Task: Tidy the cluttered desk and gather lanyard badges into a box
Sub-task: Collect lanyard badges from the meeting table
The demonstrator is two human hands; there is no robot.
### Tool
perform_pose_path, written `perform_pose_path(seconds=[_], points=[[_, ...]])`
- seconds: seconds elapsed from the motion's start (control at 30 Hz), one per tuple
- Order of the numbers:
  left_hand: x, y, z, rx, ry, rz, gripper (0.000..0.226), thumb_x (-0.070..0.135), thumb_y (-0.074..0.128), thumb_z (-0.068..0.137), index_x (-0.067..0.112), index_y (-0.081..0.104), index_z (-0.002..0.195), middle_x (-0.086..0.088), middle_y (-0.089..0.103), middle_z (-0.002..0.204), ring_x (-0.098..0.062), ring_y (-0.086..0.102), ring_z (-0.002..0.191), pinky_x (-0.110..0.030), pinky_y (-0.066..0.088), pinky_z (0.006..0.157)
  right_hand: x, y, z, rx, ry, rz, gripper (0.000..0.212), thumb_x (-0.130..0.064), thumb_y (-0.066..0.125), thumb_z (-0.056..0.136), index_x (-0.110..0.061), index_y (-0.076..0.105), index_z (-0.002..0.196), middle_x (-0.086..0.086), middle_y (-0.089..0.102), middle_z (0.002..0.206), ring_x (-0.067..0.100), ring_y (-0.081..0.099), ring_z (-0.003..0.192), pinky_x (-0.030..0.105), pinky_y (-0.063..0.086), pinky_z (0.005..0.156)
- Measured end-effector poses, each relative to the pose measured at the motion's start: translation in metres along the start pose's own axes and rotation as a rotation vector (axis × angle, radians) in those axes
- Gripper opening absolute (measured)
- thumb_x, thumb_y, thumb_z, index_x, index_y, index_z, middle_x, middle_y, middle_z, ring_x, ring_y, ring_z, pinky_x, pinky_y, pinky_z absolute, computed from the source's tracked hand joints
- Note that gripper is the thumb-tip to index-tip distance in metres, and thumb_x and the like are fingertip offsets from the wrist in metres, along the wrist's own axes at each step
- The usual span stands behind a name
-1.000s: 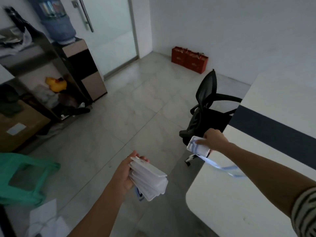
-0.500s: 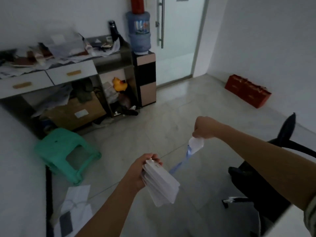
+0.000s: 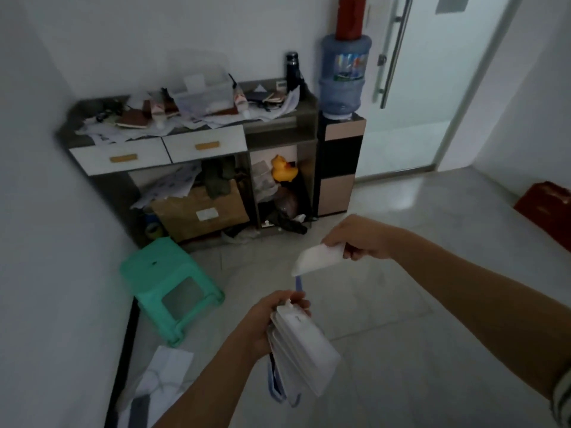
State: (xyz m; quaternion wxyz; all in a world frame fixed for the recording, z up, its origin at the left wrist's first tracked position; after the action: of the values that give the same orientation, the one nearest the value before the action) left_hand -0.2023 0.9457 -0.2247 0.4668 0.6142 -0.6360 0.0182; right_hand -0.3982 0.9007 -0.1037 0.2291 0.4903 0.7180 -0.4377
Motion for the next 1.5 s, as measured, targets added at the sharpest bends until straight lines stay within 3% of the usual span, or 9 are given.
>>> perform_pose_path(seconds=[0.2, 0.43, 0.57, 0.67, 0.93, 1.13, 1.3, 1.4, 1.5], points=[[0.078, -0.019, 0.060, 0.002, 0.097, -0.261, 0.028, 0.018, 0.074, 0.070, 0.004, 0.076, 0.095, -0.011, 0.072, 0.105, -0.023, 0.070, 0.080, -0.035, 0.058, 0.076, -0.043, 0.011, 0.088, -0.189, -0.009, 0.090, 0.021, -0.011, 0.067, 0.088, 0.001, 0.070, 0.105, 0.007, 0.063, 0.070, 0.010, 0.052, 0.048, 0.019, 0.039, 0.046], [0.195, -0.072, 0.137, 0.057, 0.183, -0.477, 0.028, 0.019, 0.045, 0.097, 0.009, 0.070, 0.091, -0.008, 0.072, 0.099, -0.024, 0.063, 0.097, -0.042, 0.045, 0.096, -0.078, 0.033, 0.190, -0.252, 0.024, -0.011, 0.021, -0.021, 0.076, 0.082, -0.006, 0.072, 0.096, 0.007, 0.067, 0.076, 0.012, 0.057, 0.053, 0.022, 0.044, 0.048], [0.295, -0.093, 0.171, 0.052, 0.247, -0.434, 0.026, 0.022, 0.044, 0.099, 0.011, 0.063, 0.085, -0.007, 0.071, 0.089, -0.023, 0.063, 0.090, -0.043, 0.043, 0.095, -0.114, 0.033, 0.254, -0.096, 0.041, -0.051, 0.036, -0.040, 0.078, 0.077, -0.014, 0.070, 0.100, 0.008, 0.071, 0.101, 0.019, 0.065, 0.085, 0.030, 0.055, 0.068], [0.365, -0.103, 0.194, 0.042, 0.318, -0.378, 0.025, 0.025, 0.043, 0.101, 0.010, 0.056, 0.085, -0.008, 0.064, 0.089, -0.025, 0.059, 0.090, -0.045, 0.039, 0.101, -0.137, 0.049, 0.287, -0.182, 0.147, 0.208, 0.046, -0.048, 0.073, 0.079, -0.020, 0.064, 0.114, 0.008, 0.065, 0.115, 0.029, 0.066, 0.102, 0.043, 0.057, 0.087], [0.500, -0.133, 0.280, 0.202, 0.468, -0.288, 0.050, 0.026, 0.049, 0.098, 0.012, 0.071, 0.055, -0.009, 0.070, 0.076, -0.023, 0.066, 0.076, -0.042, 0.049, 0.085, -0.232, 0.071, 0.401, -0.429, 0.190, 0.790, 0.040, -0.040, 0.044, 0.100, -0.013, 0.059, 0.125, 0.016, 0.070, 0.113, 0.033, 0.070, 0.098, 0.042, 0.059, 0.073], [0.604, -0.154, 0.328, 0.470, 0.572, -0.099, 0.024, 0.024, 0.059, 0.093, 0.007, 0.071, 0.081, -0.012, 0.071, 0.090, -0.030, 0.065, 0.088, -0.042, 0.052, 0.082, -0.313, 0.012, 0.520, -0.351, 0.065, 0.722, 0.030, -0.030, 0.062, 0.092, -0.009, 0.065, 0.114, 0.011, 0.075, 0.096, 0.023, 0.074, 0.081, 0.033, 0.058, 0.063], [0.720, -0.144, 0.356, 0.243, 0.649, -0.302, 0.038, 0.015, 0.049, 0.096, 0.007, 0.077, 0.072, -0.014, 0.073, 0.097, -0.029, 0.065, 0.101, -0.039, 0.054, 0.092, -0.424, -0.047, 0.612, -0.367, -0.166, 0.573, 0.025, -0.026, 0.068, 0.087, -0.009, 0.069, 0.105, 0.009, 0.075, 0.090, 0.020, 0.072, 0.073, 0.030, 0.056, 0.058], [0.780, -0.147, 0.361, 0.204, 0.681, -0.389, 0.025, 0.015, 0.050, 0.094, -0.002, 0.067, 0.099, -0.019, 0.066, 0.112, -0.031, 0.060, 0.114, -0.043, 0.043, 0.105, -0.484, -0.074, 0.648, -0.370, -0.287, 0.509, 0.021, -0.026, 0.068, 0.087, -0.011, 0.071, 0.101, 0.007, 0.075, 0.089, 0.020, 0.072, 0.073, 0.030, 0.056, 0.056], [0.845, -0.140, 0.365, 0.168, 0.744, -0.353, 0.024, 0.016, 0.054, 0.092, 0.001, 0.057, 0.109, -0.019, 0.070, 0.098, -0.032, 0.067, 0.099, -0.043, 0.053, 0.092, -0.537, -0.098, 0.683, -0.381, -0.371, 0.483, 0.024, -0.026, 0.068, 0.086, -0.008, 0.071, 0.102, 0.007, 0.075, 0.085, 0.019, 0.072, 0.069, 0.027, 0.054, 0.052]])
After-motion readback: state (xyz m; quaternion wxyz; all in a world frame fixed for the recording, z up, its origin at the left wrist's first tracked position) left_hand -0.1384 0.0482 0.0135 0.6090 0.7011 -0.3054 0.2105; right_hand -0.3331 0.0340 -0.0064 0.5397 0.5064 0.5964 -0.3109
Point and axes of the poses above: each hand's wrist, its own z-axis towards the middle knuckle, its own y-axis out of the palm, x = y × z, the point moved 9 cm from there along z, towards the middle knuckle
